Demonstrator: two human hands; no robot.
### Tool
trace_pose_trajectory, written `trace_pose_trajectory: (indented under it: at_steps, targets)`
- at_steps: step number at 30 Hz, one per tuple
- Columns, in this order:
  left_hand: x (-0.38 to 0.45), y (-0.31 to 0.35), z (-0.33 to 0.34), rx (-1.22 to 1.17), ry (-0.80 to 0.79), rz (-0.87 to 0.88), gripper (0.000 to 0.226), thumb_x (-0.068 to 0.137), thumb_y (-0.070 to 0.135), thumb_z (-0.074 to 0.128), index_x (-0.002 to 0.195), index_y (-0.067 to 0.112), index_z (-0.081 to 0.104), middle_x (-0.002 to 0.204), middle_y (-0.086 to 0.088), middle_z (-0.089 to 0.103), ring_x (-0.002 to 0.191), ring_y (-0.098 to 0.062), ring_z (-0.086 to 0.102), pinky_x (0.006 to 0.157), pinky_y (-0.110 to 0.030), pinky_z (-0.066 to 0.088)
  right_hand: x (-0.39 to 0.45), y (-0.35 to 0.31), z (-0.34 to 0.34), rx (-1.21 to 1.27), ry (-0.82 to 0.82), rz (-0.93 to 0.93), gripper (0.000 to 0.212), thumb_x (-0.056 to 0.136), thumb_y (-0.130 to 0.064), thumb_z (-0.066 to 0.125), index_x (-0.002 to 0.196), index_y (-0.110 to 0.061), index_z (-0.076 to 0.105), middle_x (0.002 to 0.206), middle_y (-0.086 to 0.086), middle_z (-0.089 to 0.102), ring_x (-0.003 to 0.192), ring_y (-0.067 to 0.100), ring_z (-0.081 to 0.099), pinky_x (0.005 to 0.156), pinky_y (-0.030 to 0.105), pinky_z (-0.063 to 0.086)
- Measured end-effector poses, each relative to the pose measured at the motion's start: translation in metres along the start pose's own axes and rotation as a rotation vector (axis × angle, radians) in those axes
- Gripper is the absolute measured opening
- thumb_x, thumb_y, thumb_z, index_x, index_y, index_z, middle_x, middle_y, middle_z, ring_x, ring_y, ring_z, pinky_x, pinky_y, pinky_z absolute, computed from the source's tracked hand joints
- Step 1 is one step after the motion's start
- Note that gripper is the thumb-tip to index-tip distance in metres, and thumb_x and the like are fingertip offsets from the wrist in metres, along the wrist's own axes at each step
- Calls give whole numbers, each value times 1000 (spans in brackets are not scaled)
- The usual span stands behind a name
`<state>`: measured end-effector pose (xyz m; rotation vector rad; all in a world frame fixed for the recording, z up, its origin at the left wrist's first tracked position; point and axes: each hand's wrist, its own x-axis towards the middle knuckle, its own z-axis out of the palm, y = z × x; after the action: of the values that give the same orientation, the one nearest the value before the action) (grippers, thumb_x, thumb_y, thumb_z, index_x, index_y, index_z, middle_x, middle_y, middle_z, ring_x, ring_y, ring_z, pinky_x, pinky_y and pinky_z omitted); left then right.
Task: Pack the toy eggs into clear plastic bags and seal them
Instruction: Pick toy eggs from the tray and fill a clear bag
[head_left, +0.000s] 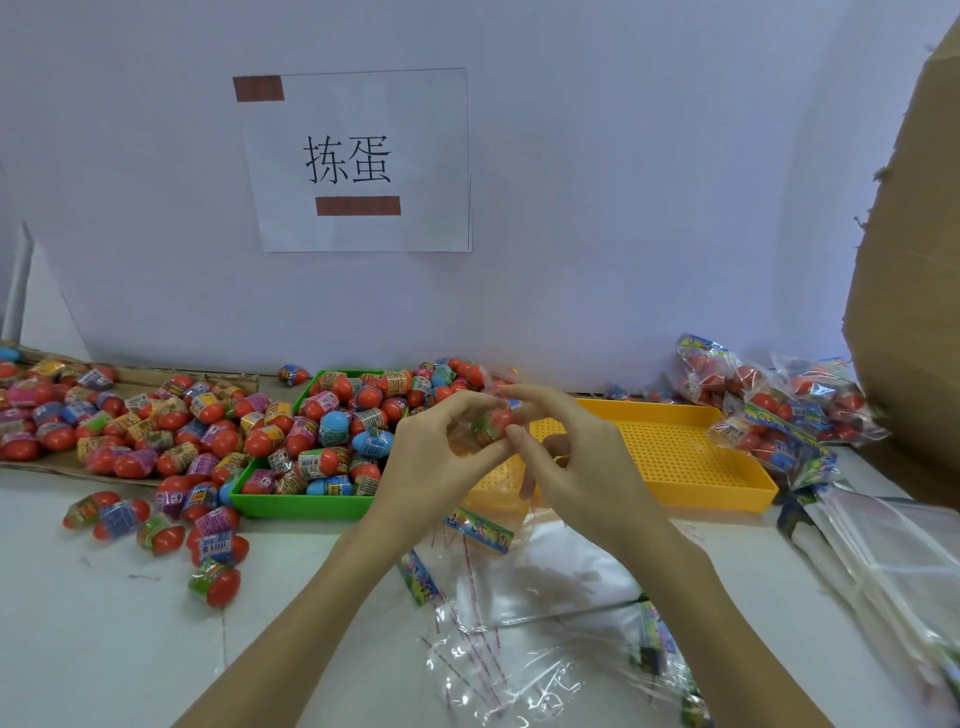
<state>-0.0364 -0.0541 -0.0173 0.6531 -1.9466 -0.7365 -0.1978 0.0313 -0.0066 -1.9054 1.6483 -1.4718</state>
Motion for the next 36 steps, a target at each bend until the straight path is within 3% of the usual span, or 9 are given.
trace_pose_trajectory:
  at_steps: [5, 8, 12, 16, 21, 25, 28, 32, 36]
  targets:
    - [-3, 0, 4, 38, -46, 27, 19, 95, 20, 80, 113, 21, 76, 98, 11, 77, 94, -15, 73, 83, -39, 60, -2, 0, 2, 14, -5, 1, 3, 103, -25, 67, 106, -27, 68, 101, -12, 72, 49, 13, 69, 50, 28, 53]
    - [-5, -1, 5, 105, -76, 77, 19, 94, 11, 78, 112, 18, 76, 95, 11, 77, 89, -12, 72, 79, -34, 60, -2, 0, 8, -77, -37, 5, 14, 104, -29, 64, 103, -25, 77, 102, -8, 67, 56, 13, 68, 57, 33, 55]
    - [-6, -4, 4, 169, -75, 114, 33, 88, -2, 76, 115, 17, 77, 97, 10, 77, 93, -5, 71, 80, -24, 59, -5, -4, 20, -144, -89, 44, 19, 105, -37, 61, 106, -31, 79, 103, -13, 60, 69, 7, 62, 70, 22, 50]
    - [-3, -7, 0, 102, -41, 58, 12, 96, 14, 76, 108, 19, 76, 81, 11, 74, 70, -8, 69, 64, -18, 53, -3, -7, 17, -36, -1, 32, 18, 108, -31, 58, 113, -24, 74, 111, -10, 65, 59, 11, 69, 63, 27, 57]
    - [2, -14, -6, 45, 69, -149, 8, 96, 28, 78, 92, 21, 74, 66, 1, 72, 48, -7, 63, 51, -20, 48, 1, 0, 9, -71, 210, 39, 16, 107, -16, 58, 106, -25, 71, 109, -10, 66, 62, 8, 71, 55, 17, 50]
    - [7, -22, -13, -16, 192, -278, 14, 99, 26, 74, 88, 17, 73, 70, -3, 70, 57, -20, 62, 54, -35, 48, 3, 12, 10, -123, 239, 60, 22, 103, -6, 59, 104, -24, 73, 110, -8, 69, 91, 4, 67, 70, 15, 52]
    - [10, -27, -19, 22, 286, -296, 18, 101, 27, 72, 87, 16, 71, 67, 2, 69, 57, -15, 63, 55, -35, 55, 2, 24, 18, -249, 112, 42, 23, 104, -6, 58, 119, -15, 72, 129, -2, 65, 122, 9, 58, 100, 26, 52]
    - [13, -30, -24, -85, 375, -348, 17, 101, 32, 72, 90, 19, 72, 66, 8, 69, 53, -3, 62, 48, -20, 53, 8, 32, 32, -369, -33, 31, 32, 109, -30, 52, 139, -22, 61, 167, -4, 34, 156, 15, 20, 124, 27, 20]
    - [14, -34, -25, -131, 378, -375, 15, 99, 36, 74, 93, 23, 76, 74, 1, 74, 61, -9, 67, 52, -23, 55, 14, 42, 44, -642, -161, 42, 42, 110, -45, 36, 144, -31, 57, 176, -3, 6, 162, 18, -1, 130, 39, 15]
